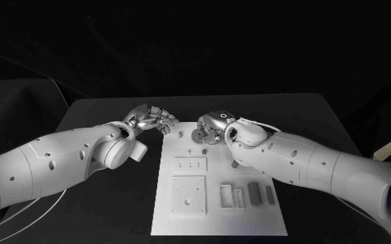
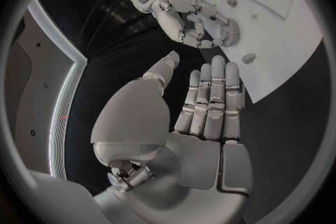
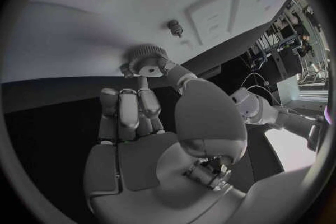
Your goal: Assemble the parts on the task board
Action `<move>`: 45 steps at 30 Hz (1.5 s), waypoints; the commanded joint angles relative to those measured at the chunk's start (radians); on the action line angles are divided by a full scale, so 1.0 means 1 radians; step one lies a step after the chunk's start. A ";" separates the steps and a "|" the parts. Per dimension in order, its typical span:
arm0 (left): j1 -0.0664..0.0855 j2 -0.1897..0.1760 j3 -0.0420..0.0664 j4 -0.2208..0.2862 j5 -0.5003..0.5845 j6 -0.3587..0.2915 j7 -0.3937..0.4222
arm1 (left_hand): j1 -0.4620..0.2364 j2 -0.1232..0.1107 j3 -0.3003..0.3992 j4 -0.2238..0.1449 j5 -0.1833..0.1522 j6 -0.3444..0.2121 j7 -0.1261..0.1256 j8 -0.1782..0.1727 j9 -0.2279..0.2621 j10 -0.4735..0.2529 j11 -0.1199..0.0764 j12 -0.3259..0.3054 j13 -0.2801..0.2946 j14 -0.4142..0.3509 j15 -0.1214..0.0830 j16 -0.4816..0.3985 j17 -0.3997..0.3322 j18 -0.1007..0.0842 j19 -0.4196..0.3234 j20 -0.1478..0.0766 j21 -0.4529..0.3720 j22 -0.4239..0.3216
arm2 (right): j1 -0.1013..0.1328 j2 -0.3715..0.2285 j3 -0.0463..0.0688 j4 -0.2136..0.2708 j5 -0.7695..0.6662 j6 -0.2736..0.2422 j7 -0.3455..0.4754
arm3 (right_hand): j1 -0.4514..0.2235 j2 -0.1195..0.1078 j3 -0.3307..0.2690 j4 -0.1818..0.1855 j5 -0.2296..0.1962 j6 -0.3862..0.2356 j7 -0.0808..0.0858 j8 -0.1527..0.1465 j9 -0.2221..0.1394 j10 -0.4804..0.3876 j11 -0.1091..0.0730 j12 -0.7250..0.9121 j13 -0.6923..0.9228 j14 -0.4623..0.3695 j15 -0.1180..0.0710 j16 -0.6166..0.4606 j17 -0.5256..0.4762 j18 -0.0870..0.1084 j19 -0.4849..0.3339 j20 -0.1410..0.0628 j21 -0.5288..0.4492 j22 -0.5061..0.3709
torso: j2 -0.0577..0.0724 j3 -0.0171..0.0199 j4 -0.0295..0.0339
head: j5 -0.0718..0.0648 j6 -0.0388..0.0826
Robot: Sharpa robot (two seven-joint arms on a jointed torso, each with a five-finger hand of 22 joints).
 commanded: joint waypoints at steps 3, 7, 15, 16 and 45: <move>0.001 0.002 0.001 0.000 -0.001 0.007 0.006 | 0.011 0.001 0.000 0.005 0.004 -0.002 0.004 -0.006 -0.002 -0.006 0.001 0.006 0.001 -0.005 0.000 -0.006 0.002 0.014 -0.008 0.001 -0.006 -0.001 | -0.001 0.003 -0.001 0.002 0.002 -0.003 0.008 | -0.001 -0.020 -0.009 -0.005 -0.004 0.019 0.045 -0.019 -0.009 0.000 -0.005 0.001 -0.003 -0.010 0.000 -0.003 -0.005 0.003 0.004 -0.002 0.116 0.001 | 0.000 0.0001 0.0009 | -0.002 0.001; 0.001 0.002 0.001 0.000 -0.001 0.008 0.006 | 0.011 0.001 0.000 0.006 0.004 -0.002 0.004 -0.006 -0.002 -0.006 0.001 0.006 0.001 -0.005 0.000 -0.007 0.002 0.014 -0.008 0.001 -0.006 -0.001 | -0.001 0.002 -0.001 0.004 0.002 -0.001 0.010 | -0.001 -0.022 -0.011 -0.007 -0.004 0.015 0.045 -0.021 -0.010 -0.001 -0.004 0.001 -0.003 -0.011 0.000 -0.004 -0.005 0.003 0.003 -0.002 0.116 0.001 | 0.000 -0.0004 0.0012 | -0.001 0.000; 0.001 0.002 0.001 0.000 -0.001 0.008 0.006 | 0.011 0.001 0.000 0.006 0.004 -0.003 0.004 -0.006 -0.002 -0.006 0.001 0.006 0.001 -0.005 0.000 -0.007 0.002 0.014 -0.008 0.002 -0.006 -0.001 | -0.001 0.003 -0.001 0.006 0.002 0.009 0.010 | -0.001 -0.021 -0.011 -0.007 -0.004 0.015 0.045 -0.022 -0.010 -0.001 -0.004 0.001 -0.003 -0.011 0.000 -0.004 -0.006 0.003 0.003 -0.002 0.115 0.001 | 0.000 -0.0005 0.0007 | -0.001 0.000; 0.001 0.002 0.001 0.000 -0.001 0.008 0.006 | 0.011 0.001 0.000 0.006 0.004 -0.003 0.004 -0.006 -0.002 -0.006 0.001 0.006 0.001 -0.005 0.000 -0.007 0.002 0.014 -0.008 0.002 -0.006 -0.001 | -0.001 0.003 -0.001 0.005 0.002 0.010 0.010 | -0.001 -0.021 -0.011 -0.007 -0.004 0.015 0.045 -0.022 -0.010 -0.001 -0.004 0.000 -0.003 -0.011 0.000 -0.004 -0.006 0.003 0.003 -0.002 0.115 0.001 | 0.000 -0.0005 0.0007 | -0.001 0.000; 0.001 -0.006 0.001 -0.039 0.003 0.005 0.017 | 0.011 0.001 0.000 0.006 0.004 -0.003 0.004 -0.006 -0.002 -0.006 0.001 0.006 0.001 -0.005 0.001 -0.007 0.002 0.014 -0.009 0.002 -0.007 -0.001 | 0.033 -0.165 0.067 0.153 0.240 -0.068 0.060 | -0.020 -0.018 -0.020 0.001 -0.004 0.024 0.047 -0.020 -0.008 -0.003 -0.003 -0.001 -0.006 -0.012 0.000 -0.004 -0.009 0.002 0.003 -0.001 0.115 0.000 | -0.004 0.0037 -0.0057 | -0.006 0.027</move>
